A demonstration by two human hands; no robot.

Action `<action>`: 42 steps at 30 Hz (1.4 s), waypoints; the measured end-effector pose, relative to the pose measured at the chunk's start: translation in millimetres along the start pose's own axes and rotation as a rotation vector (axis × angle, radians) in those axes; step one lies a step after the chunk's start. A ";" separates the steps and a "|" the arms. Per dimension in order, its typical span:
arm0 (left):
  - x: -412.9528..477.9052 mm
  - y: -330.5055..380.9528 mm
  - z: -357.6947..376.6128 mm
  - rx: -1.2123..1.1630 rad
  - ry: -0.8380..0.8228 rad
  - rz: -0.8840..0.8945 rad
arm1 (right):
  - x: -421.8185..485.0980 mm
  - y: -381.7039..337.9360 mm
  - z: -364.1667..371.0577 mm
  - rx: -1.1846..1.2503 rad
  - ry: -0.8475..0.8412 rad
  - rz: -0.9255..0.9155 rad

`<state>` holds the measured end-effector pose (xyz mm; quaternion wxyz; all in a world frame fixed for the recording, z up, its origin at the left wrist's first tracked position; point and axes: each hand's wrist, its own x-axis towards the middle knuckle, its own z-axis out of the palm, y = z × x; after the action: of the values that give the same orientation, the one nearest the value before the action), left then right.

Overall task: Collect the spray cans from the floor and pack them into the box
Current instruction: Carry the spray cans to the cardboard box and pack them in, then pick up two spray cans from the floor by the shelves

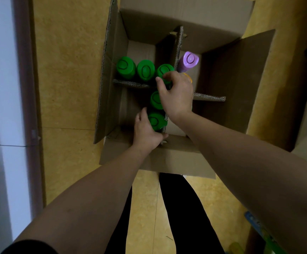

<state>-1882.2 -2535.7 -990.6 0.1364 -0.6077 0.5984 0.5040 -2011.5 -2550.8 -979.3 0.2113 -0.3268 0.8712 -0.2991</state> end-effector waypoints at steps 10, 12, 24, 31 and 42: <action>-33.4 42.6 -62.6 0.059 0.145 0.043 | -1.7 -43.6 -58.5 -0.183 -0.156 0.036; -48.7 59.0 -78.5 0.092 0.156 0.059 | -4.3 -56.7 -77.6 -0.219 -0.175 0.039; -218.2 215.5 -235.6 0.289 0.307 0.271 | -22.8 -211.9 -288.4 -0.348 -0.271 0.020; -345.7 343.5 -319.4 0.349 0.473 0.493 | -33.3 -324.6 -449.2 -0.386 -0.094 -0.120; -503.6 469.1 -371.8 0.609 0.541 1.016 | -122.9 -402.8 -626.6 -0.377 0.349 0.014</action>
<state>-2007.9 -2640.2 -225.7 -0.1082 -0.2887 0.9405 0.1427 -2100.6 -2469.9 -233.9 -0.0050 -0.2979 0.9371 -0.1821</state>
